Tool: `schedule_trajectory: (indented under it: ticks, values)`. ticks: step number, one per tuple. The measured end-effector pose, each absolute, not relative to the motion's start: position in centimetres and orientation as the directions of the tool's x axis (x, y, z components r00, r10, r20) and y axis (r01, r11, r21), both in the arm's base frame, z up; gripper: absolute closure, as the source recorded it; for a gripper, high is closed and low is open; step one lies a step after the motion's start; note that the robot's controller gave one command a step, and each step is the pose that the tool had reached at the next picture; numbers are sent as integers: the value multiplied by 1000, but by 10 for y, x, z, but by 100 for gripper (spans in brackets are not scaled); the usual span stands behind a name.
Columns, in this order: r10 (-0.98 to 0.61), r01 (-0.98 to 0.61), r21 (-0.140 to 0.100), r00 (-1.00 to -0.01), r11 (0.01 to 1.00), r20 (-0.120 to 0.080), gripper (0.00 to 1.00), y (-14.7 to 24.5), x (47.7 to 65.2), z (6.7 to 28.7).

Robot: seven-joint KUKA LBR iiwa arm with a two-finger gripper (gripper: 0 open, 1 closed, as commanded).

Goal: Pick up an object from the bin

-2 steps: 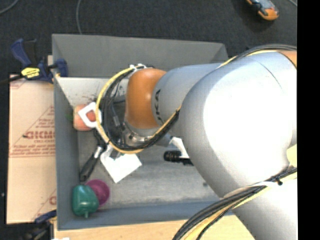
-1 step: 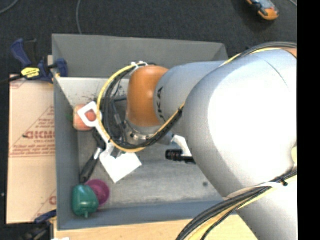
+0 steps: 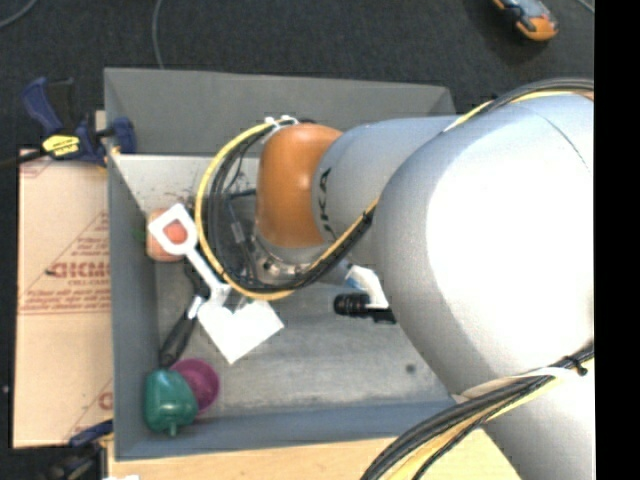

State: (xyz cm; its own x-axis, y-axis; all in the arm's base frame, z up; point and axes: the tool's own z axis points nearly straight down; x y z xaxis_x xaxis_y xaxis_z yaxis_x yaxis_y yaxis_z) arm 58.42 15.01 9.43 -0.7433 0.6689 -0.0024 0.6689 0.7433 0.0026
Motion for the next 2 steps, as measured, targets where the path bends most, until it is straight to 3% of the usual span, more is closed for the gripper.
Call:
schedule_trajectory:
  ticks: [2]
  values:
    - [666, 666, 6, -746, 746, -5, 100, 150, 586, 142]
